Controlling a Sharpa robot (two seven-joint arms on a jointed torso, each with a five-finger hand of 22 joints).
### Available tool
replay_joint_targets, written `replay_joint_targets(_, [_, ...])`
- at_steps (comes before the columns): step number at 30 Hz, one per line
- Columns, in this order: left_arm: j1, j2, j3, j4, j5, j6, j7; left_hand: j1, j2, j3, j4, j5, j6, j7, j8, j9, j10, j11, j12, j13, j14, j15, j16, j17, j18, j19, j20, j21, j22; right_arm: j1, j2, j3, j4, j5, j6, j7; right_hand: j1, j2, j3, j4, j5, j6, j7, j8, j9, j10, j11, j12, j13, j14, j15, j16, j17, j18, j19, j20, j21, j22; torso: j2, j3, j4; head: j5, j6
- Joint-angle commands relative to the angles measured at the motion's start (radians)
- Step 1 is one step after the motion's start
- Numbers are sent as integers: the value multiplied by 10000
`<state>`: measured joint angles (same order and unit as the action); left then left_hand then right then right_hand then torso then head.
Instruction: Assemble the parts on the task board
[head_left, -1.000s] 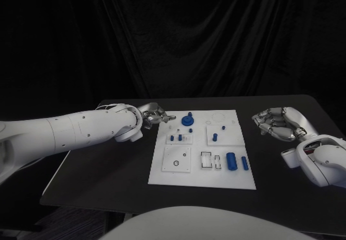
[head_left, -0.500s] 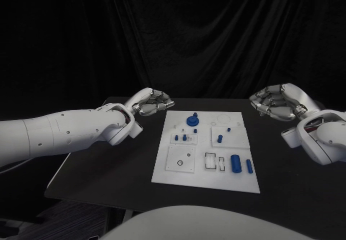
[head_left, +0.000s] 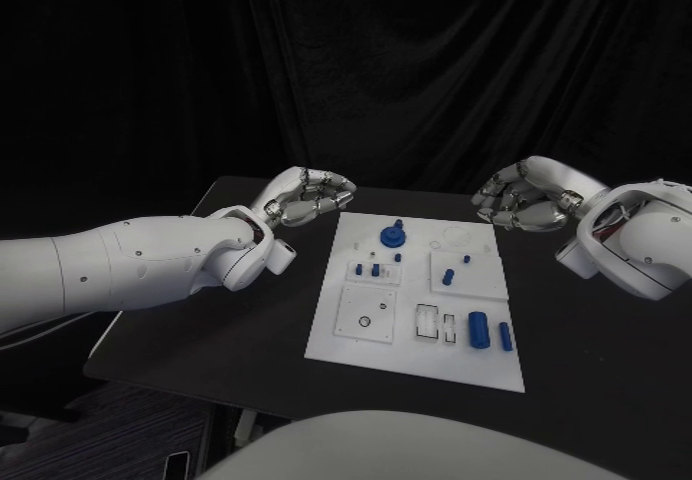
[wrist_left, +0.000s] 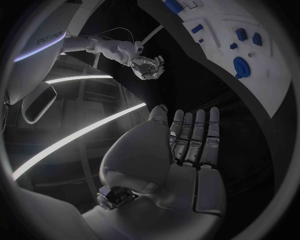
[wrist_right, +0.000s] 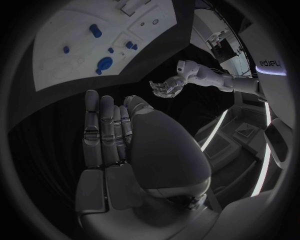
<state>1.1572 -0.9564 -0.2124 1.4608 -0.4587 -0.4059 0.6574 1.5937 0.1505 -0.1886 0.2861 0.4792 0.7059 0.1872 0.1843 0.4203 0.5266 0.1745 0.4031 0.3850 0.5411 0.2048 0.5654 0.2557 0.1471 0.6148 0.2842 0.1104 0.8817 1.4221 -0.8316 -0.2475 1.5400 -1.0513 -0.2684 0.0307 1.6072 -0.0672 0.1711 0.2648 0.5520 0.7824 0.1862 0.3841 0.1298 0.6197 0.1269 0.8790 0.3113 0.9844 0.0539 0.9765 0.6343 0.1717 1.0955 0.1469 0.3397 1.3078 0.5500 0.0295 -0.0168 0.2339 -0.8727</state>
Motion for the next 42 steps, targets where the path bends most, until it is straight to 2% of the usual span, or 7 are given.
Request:
replay_joint_targets(1, [16,27,12,-104,437,473,1800,187,-38,111,-24,42,45,-44,-83,-210,-103,-47,-50,-282,324,-31,231,-75,70,295,-17,91,18,34,-42,2,61,-749,1212,-679,140,43,-30,-59,-90,-61,-21,-85,-27,53,3,-62,-40,71,-23,6,-33,71,5,12,82,268,315,-306,203,-213,1])
replay_joint_targets(6, [13,22,12,-185,-269,171,1760,502,-149,465,-66,-32,132,-200,-192,-801,-125,-73,127,-1037,1499,-505,1232,-107,320,1441,-247,1042,570,47,-127,2,141,-1291,1321,-707,351,122,334,53,-2189,-63,-89,-250,-189,99,-18,-400,-297,254,-53,88,-207,80,65,3,261,254,519,-489,394,-522,1])
replay_joint_targets(13, [14,174,14,-181,-2799,-1224,1199,1186,-507,1283,-502,-1143,434,-451,-251,-1493,538,-351,829,-1725,5276,-1665,5123,1198,349,4337,-1387,4525,2811,40,-661,1,546,-1582,438,-105,308,1,568,139,-2410,41,-147,-252,-235,316,-73,-389,-346,461,-96,203,-270,93,188,-22,372,254,875,-705,630,-968,1])
replay_joint_targets(16, [33,181,15,-73,-4116,-1863,577,1282,-758,1728,-423,-2207,534,-688,-363,-1786,843,-485,891,-2069,6403,-1839,6798,3041,196,5447,-1567,6251,3548,3,-1029,0,805,-1614,-121,250,219,-58,672,195,-2529,116,-157,-240,-254,458,-117,-361,-365,649,-134,307,-297,101,326,-50,455,250,995,-773,684,-1096,1])
replay_joint_targets(22, [394,168,17,148,-6562,-2480,-1028,1275,-1110,2217,-425,-2816,988,-595,-435,-2066,1086,-658,815,-2570,7853,-2025,8185,5918,-44,6856,-1752,7888,4133,-156,-1761,-3,1329,-1640,-1390,951,93,-116,787,220,-2599,194,-192,-226,-276,595,-170,-339,-389,906,-184,459,-305,103,512,-89,561,249,1172,-879,655,-1214,1])
replay_joint_targets(31, [1363,749,18,-175,-10404,-2022,-2986,993,-1438,2599,-334,-3015,1616,-863,-509,-2295,1874,-931,821,-3027,8662,-2237,8824,7849,-207,7456,-1952,8621,4442,-769,-2498,-6,1793,-1650,-2981,1495,127,-178,925,195,-2525,167,-275,-252,-307,491,-219,-408,-431,940,-250,449,-364,109,563,-143,598,248,1252,-871,633,-1290,1])
replay_joint_targets(42, [1626,2116,21,-772,-12532,-441,-4494,769,-1971,2781,-411,-2884,1259,-1438,-947,-2556,2220,-931,880,-2994,8639,-2260,8806,7896,-205,7566,-2003,8459,4388,-1164,-2580,-8,1708,-1645,-3331,1505,81,-163,971,231,-2512,209,-258,-232,-306,490,-215,-403,-434,951,-248,442,-385,100,570,-153,607,248,1225,-756,515,-1277,1])
